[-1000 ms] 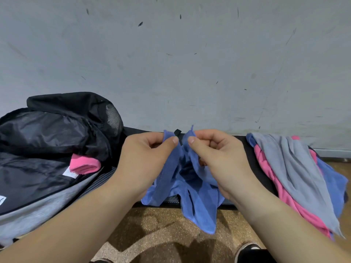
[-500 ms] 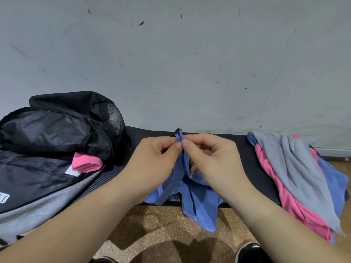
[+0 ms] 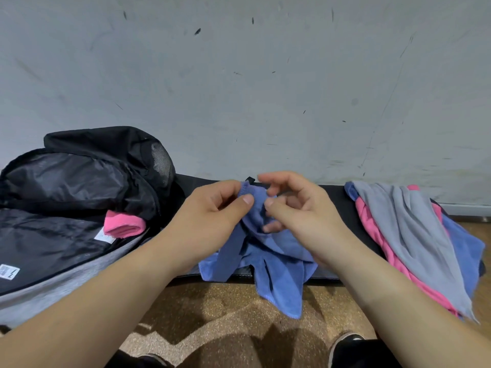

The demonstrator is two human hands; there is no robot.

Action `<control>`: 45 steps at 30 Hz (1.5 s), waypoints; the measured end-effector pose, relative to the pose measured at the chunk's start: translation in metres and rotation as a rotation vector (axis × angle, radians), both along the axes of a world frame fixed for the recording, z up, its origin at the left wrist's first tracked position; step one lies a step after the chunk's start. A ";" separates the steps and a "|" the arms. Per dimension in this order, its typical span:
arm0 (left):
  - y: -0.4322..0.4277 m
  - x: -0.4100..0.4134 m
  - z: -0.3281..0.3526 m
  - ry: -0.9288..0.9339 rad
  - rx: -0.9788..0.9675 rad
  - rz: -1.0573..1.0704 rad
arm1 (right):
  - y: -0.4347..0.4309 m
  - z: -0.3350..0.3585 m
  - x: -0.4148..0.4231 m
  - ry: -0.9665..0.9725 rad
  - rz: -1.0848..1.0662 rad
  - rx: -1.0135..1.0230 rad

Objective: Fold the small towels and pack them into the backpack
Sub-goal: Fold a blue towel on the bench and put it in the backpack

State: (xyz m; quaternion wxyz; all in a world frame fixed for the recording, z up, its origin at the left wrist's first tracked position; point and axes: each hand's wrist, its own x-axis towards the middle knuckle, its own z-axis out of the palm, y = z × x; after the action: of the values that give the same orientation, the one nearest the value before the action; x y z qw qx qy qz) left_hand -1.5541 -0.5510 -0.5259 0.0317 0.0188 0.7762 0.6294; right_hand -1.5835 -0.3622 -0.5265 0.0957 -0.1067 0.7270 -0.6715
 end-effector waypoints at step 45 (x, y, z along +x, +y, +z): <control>-0.055 0.015 -0.007 -0.007 -0.121 0.304 | 0.101 -0.028 -0.018 -0.305 -0.243 -0.192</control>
State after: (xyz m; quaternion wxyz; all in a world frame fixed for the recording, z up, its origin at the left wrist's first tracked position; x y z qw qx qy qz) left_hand -1.5390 -0.6064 -0.5332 -0.0600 -0.1029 0.8065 0.5791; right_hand -1.6010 -0.2615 -0.5545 0.1122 0.0761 0.6444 -0.7526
